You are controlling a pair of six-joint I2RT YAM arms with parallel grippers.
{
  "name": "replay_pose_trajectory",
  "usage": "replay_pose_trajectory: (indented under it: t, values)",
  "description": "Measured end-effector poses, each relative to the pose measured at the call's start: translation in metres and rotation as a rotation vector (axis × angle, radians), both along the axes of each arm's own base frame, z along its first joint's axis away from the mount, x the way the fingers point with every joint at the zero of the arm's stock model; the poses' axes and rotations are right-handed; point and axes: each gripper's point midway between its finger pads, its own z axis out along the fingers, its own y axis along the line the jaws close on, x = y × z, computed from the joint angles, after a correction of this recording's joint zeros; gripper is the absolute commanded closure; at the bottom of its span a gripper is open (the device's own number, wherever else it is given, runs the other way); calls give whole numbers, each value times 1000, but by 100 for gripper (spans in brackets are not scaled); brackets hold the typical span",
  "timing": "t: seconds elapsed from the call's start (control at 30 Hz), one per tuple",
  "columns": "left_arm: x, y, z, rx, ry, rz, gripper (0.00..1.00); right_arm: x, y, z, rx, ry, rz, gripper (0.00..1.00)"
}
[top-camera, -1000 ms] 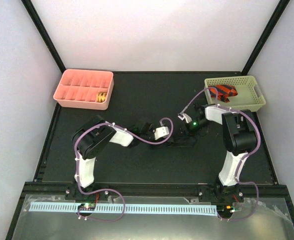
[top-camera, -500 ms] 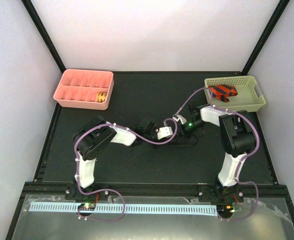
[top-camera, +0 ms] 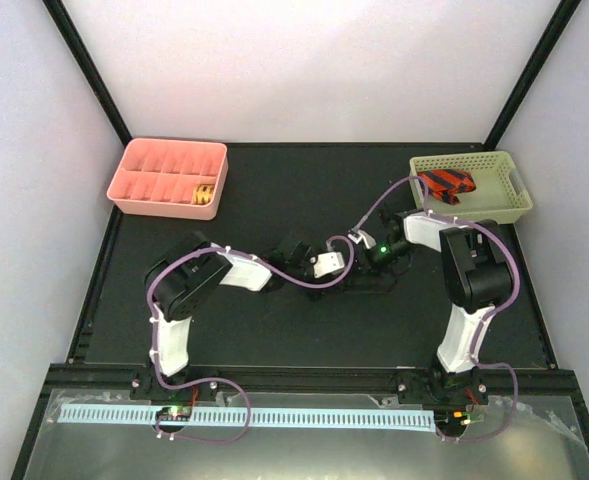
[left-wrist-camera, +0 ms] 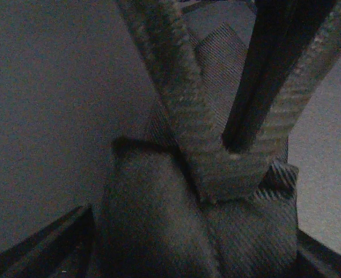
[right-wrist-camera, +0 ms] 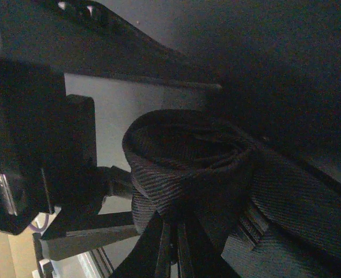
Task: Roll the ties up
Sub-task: Roll the tie at the center of the board.
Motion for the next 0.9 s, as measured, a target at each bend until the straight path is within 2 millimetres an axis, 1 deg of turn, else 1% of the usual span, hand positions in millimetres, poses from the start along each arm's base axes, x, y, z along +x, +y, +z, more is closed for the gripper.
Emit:
replay_pose_trajectory:
  t: [0.07, 0.2, 0.33, 0.53, 0.67, 0.73, 0.8, 0.9]
  values:
    - [-3, 3, 0, -5, 4, -5, 2, -1, -3, -1, 5, 5, -8, 98]
    - [-11, 14, -1, -11, 17, -12, 1, -3, -12, -3, 13, 19, -31, 98]
    - [-17, 13, 4, -44, 16, -41, 1, -4, -18, -5, 16, 30, -46, 98]
    - [-16, 7, 13, -87, -14, -62, 1, -5, -20, -8, 2, 45, -54, 98]
    - [-10, 9, 17, -108, -28, -39, 1, -5, -21, -14, -9, 86, -60, 98]
    - [-8, 17, 17, -114, -19, -14, 1, -4, -20, -15, -10, 117, -58, 98]
    - [-7, 30, 18, -121, -15, 17, 1, 0, -15, -15, -9, 126, -48, 98]
    - [-5, 50, 26, -143, -38, 67, 1, 10, 1, -14, -5, 100, -5, 98]
